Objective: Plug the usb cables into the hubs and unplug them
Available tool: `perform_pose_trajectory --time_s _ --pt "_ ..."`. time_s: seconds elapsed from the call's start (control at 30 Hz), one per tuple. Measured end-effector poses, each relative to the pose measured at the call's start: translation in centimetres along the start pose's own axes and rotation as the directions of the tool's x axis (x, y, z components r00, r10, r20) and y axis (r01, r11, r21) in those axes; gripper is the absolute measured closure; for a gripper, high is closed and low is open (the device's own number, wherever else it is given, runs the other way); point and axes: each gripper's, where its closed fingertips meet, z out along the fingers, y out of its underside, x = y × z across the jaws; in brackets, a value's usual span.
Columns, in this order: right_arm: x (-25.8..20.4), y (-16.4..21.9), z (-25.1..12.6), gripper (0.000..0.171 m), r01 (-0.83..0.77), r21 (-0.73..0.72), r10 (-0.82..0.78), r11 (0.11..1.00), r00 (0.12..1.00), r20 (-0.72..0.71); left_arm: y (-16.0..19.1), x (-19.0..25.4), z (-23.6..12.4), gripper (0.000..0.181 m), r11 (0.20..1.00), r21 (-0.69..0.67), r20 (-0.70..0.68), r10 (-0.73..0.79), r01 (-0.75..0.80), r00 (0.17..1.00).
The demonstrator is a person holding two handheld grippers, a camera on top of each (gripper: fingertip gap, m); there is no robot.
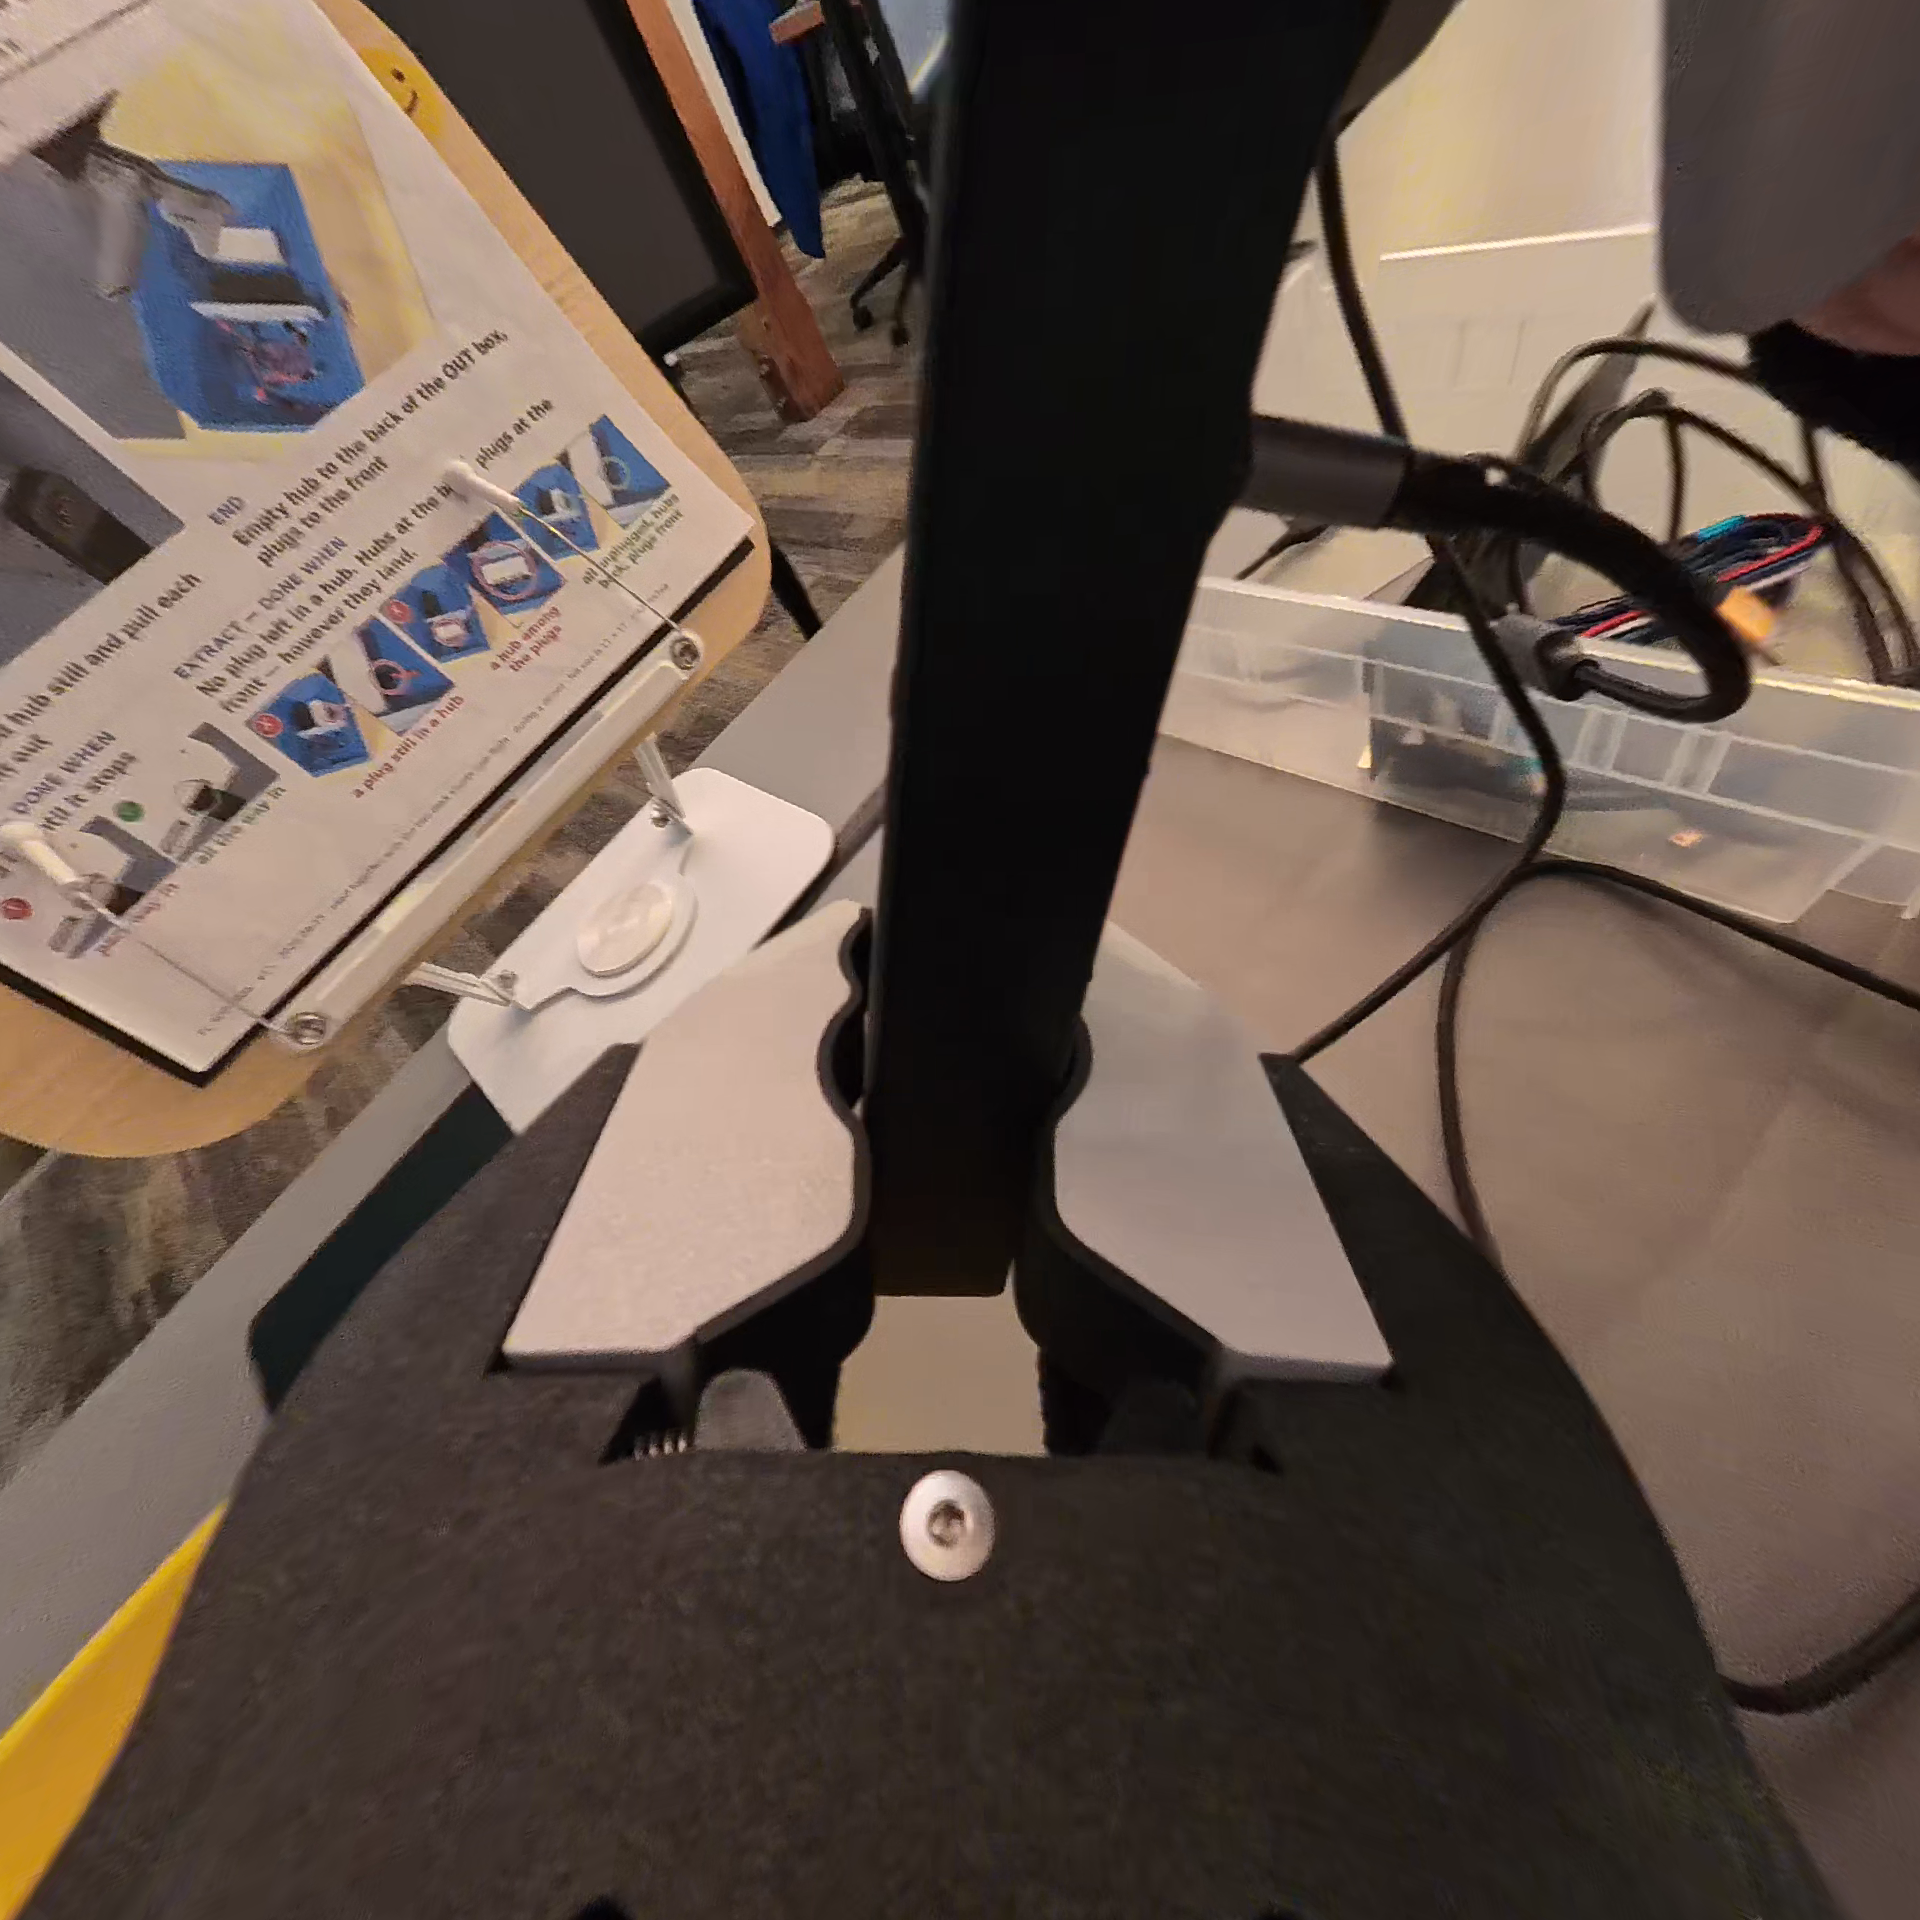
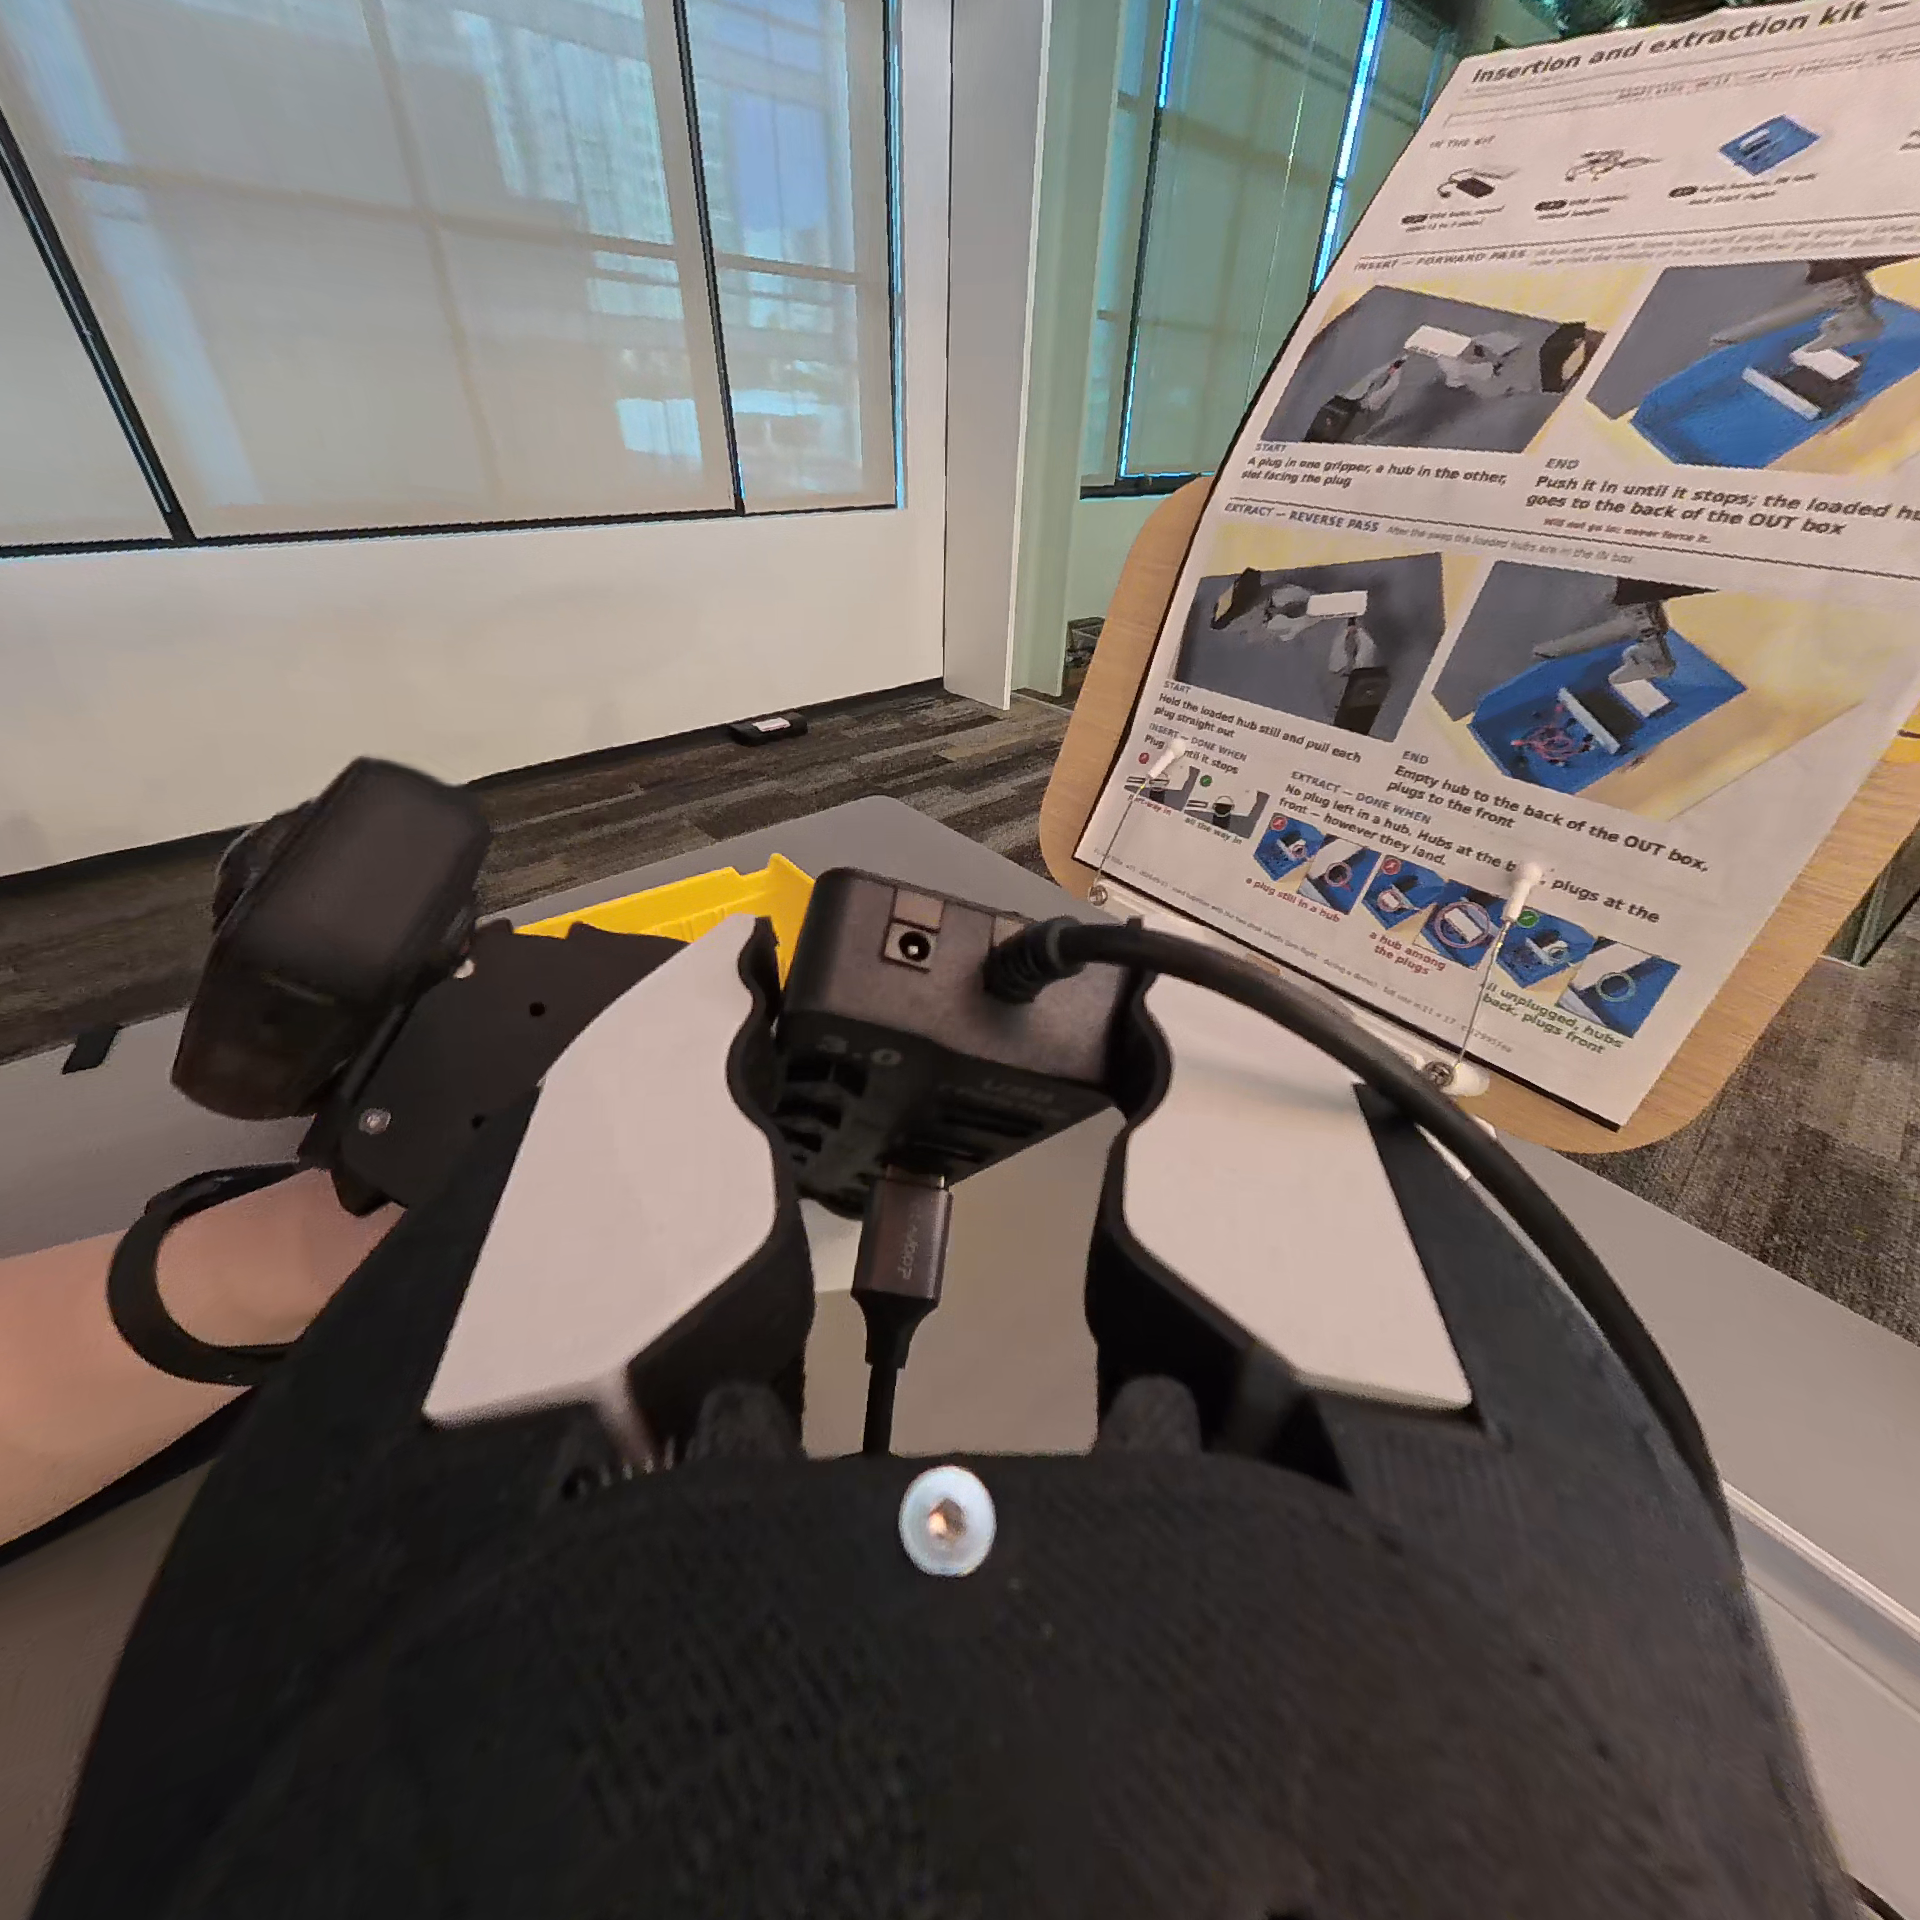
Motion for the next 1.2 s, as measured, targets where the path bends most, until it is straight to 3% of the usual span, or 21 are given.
perform_pose_trajectory --time_s 0.3,0.77,1.0,1.2 --pt "-0.7 0.0 -0.1 0.108 0.028 -0.010 -0.028 1.000 1.000 -0.009 0.1 -0.2 -0.3 0.154 0.997 -0.007 0.042 0.077 -0.076 0.996" --pt "-0.7 -0.2 -0.2 0.108 0.029 -0.007 -0.029 1.000 0.999 -0.019 0.0 -0.2 -0.4 0.154 0.997 0.010 0.023 0.070 -0.070 0.997" --pt "-0.8 -0.3 -0.5 0.108 0.035 -0.016 -0.035 0.999 0.999 -0.007 0.2 0.4 -0.4 0.155 0.999 0.006 -0.090 -0.034 0.035 0.995" --pt "-1.0 -3.3 -3.1 0.108 0.162 0.063 -0.157 0.985 0.985 -0.072 0.3 -0.6 -0.7 0.154 0.974 0.021 -0.172 -0.218 0.225 0.961"
